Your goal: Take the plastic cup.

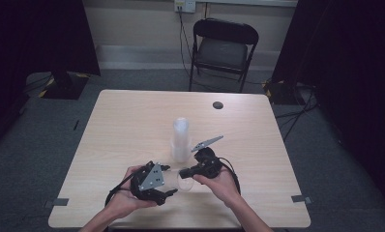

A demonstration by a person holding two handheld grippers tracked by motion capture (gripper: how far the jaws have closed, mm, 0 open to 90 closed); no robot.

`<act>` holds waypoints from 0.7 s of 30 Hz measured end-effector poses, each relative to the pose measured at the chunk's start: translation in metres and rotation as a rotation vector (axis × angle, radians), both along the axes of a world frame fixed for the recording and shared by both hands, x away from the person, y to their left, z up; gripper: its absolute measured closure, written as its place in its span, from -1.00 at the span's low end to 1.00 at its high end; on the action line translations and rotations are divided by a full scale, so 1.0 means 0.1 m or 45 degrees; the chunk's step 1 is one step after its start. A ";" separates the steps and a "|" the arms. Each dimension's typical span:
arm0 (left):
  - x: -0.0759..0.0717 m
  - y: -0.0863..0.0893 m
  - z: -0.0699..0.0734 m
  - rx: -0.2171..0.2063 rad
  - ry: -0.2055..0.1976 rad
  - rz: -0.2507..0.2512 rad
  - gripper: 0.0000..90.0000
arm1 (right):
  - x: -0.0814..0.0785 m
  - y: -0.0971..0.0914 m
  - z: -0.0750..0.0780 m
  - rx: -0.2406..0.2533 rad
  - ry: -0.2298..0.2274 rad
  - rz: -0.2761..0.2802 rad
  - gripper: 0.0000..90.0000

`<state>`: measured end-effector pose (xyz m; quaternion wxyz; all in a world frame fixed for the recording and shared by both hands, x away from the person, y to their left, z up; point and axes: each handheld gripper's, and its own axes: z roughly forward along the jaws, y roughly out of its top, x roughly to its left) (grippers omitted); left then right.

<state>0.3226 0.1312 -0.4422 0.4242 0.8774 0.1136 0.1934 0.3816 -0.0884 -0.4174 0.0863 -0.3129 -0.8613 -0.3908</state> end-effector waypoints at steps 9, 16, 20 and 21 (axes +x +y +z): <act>-0.01 0.00 0.00 -0.022 -0.008 0.011 -0.43 | 0.05 0.07 0.01 -0.037 0.036 0.009 1.00; -0.03 -0.02 -0.01 -0.037 -0.026 -0.008 -0.42 | 0.06 0.12 -0.01 -0.058 0.058 0.018 1.00; -0.03 -0.02 -0.01 -0.054 -0.009 -0.028 -0.43 | 0.06 0.15 -0.03 -0.080 0.072 0.024 1.00; -0.04 -0.03 -0.01 -0.049 -0.019 -0.029 -0.43 | 0.07 0.15 -0.03 -0.082 0.077 0.022 1.00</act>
